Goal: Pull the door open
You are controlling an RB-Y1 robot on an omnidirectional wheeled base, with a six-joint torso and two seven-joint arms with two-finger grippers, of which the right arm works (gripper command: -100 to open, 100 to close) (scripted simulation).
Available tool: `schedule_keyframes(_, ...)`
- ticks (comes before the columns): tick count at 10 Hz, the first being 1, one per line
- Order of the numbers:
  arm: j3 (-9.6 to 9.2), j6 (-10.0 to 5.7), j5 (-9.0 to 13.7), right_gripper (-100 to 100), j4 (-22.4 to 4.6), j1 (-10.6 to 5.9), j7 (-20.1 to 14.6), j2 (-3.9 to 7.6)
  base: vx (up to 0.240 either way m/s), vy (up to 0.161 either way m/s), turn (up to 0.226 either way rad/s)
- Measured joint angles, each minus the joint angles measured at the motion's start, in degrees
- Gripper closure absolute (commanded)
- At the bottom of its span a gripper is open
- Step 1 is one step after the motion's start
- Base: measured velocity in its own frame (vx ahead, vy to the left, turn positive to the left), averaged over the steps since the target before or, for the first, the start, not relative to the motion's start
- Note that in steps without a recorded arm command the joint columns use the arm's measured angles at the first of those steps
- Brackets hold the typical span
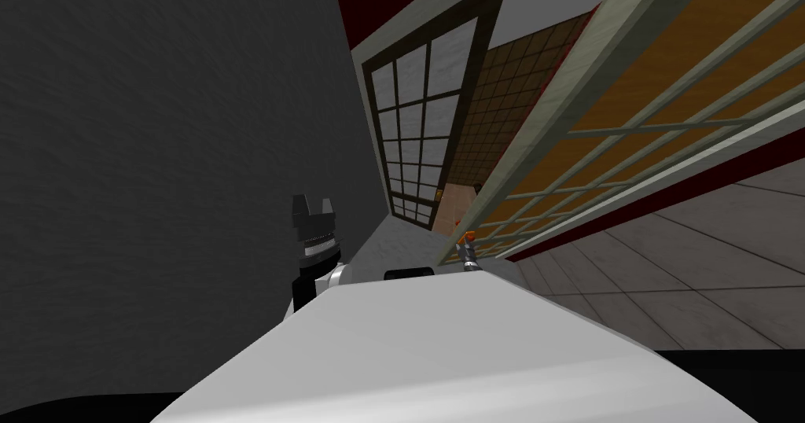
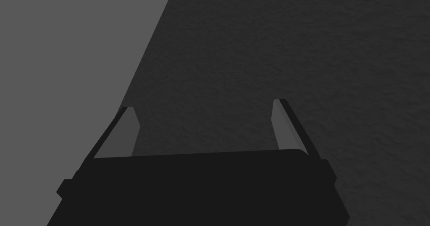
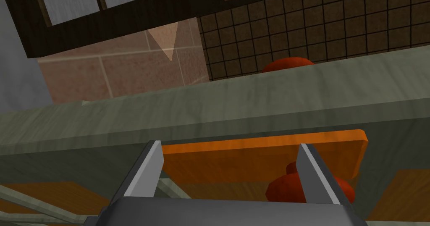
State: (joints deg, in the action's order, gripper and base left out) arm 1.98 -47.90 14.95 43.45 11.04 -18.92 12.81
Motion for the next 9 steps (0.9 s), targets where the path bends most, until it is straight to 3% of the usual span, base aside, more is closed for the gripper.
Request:
schedule_keyframes(2, -0.90, -0.58, 1.02, -100, 0.22, -0.12, -2.90, 0.31, -0.077, -0.056, 0.090)
schedule_keyframes(3, -1.27, 0.05, 1.67, -100, 2.05, 0.56, -4.11, 0.23, -0.094, -0.059, 0.091)
schedule_keyframes(5, -2.27, -0.91, 2.96, -100, 0.59, -0.69, -6.95, 0.02, -0.090, -0.048, 0.076)
schedule_keyframes(7, -2.88, -0.65, 3.78, -100, 1.85, -0.24, -9.08, 0.21, -0.074, -0.031, 0.081)
schedule_keyframes(9, -3.63, -1.07, 4.84, -100, 1.18, -0.95, -11.99, 0.63, -0.050, -0.038, 0.061)
